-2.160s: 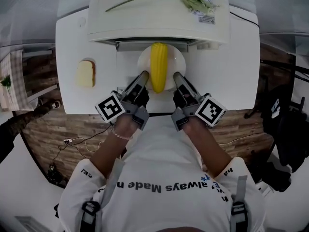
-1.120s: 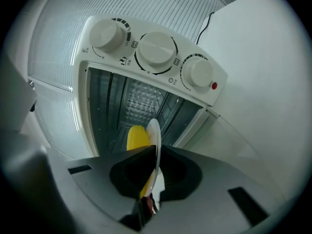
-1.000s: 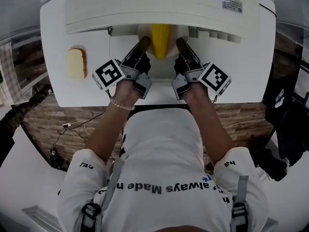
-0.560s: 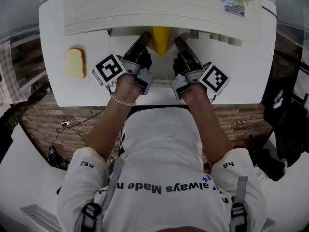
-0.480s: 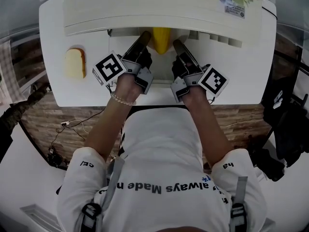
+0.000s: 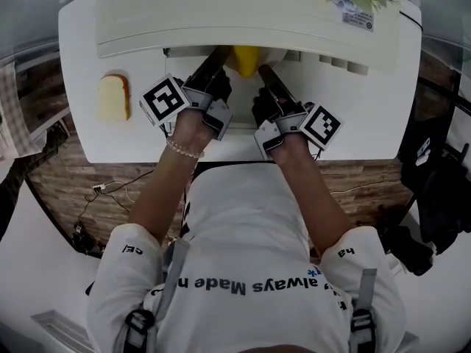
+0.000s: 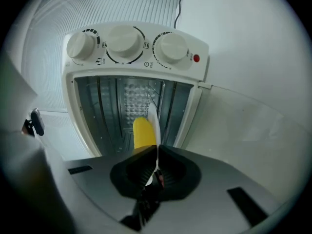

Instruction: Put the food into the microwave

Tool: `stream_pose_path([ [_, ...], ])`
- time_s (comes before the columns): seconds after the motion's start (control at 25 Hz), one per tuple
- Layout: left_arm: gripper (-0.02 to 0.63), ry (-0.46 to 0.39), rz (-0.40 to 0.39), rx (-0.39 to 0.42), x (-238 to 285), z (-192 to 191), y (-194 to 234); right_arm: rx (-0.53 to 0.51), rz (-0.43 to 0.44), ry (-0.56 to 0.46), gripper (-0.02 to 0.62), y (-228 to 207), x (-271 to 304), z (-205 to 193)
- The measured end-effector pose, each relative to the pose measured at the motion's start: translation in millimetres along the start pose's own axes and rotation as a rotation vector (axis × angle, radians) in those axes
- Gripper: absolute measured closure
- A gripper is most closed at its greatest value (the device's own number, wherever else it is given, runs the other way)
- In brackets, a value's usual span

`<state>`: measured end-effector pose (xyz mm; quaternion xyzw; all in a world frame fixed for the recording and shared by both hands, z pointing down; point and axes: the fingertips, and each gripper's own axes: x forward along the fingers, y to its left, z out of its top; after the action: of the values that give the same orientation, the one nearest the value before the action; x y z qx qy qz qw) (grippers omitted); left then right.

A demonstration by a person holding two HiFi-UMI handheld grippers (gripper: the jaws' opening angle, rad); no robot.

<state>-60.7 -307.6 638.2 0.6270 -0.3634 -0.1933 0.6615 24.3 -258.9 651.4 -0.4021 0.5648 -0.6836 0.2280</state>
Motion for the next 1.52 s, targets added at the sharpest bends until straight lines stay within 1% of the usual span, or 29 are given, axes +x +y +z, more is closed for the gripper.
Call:
stream_pose_path([
  [0.12, 0.540, -0.008, -0.004, 0.005, -1.7, -1.6, -4.2, -0.002, -0.005, -0.011, 0.575, 1.0, 4.6, 4.3],
  [0.2, 0.532, -0.013, -0.004, -0.003, -4.5, -3.7, -4.8, 0.007, -0.001, -0.015, 0.575, 2.3, 8.8, 6.1],
  [0.44, 0.536, -0.025, -0.007, -0.011, -7.1, -7.5, -3.2, 0.040, 0.014, -0.035, 0.575, 9.0, 22.9, 12.2],
  [0.52, 0.576, -0.037, -0.002, -0.020, -5.5, -4.4, -0.6, 0.049, 0.021, -0.039, 0.575, 10.8, 27.2, 14.0],
  [0.56, 0.580, -0.043, 0.000, -0.027, -4.5, -2.6, 0.2, 0.051, 0.021, -0.039, 0.575, 11.1, 28.9, 14.9],
  [0.92, 0.583, -0.068, 0.011, -0.036, 7.2, 6.3, 2.9, 0.071, 0.008, -0.065, 0.574, 10.6, 39.9, 23.5],
  [1.08, 0.583, -0.068, 0.058, -0.002, 6.9, 9.7, 9.7, 0.060, 0.005, -0.074, 0.574, 11.9, 43.0, 26.2],
  [1.16, 0.581, -0.069, 0.048, 0.000, 7.9, 9.6, 6.4, 0.055, 0.008, -0.074, 0.574, 13.7, 43.2, 26.5],
  [1.28, 0.580, -0.061, 0.043, 0.010, 5.5, 6.0, 1.2, 0.049, 0.038, -0.070, 0.566, 19.6, 40.1, 28.0],
  [1.36, 0.569, -0.059, 0.027, 0.026, 1.7, 2.5, -4.9, 0.021, 0.041, -0.057, 0.528, 21.8, 34.6, 27.7],
  [1.44, 0.555, -0.056, 0.056, 0.057, -8.9, 0.9, -3.9, -0.013, 0.024, -0.040, 0.520, 21.2, 26.8, 25.9],
  [1.52, 0.555, -0.052, 0.081, 0.079, -20.9, -1.1, -3.5, -0.041, 0.011, -0.028, 0.520, 21.1, 17.1, 23.9],
])
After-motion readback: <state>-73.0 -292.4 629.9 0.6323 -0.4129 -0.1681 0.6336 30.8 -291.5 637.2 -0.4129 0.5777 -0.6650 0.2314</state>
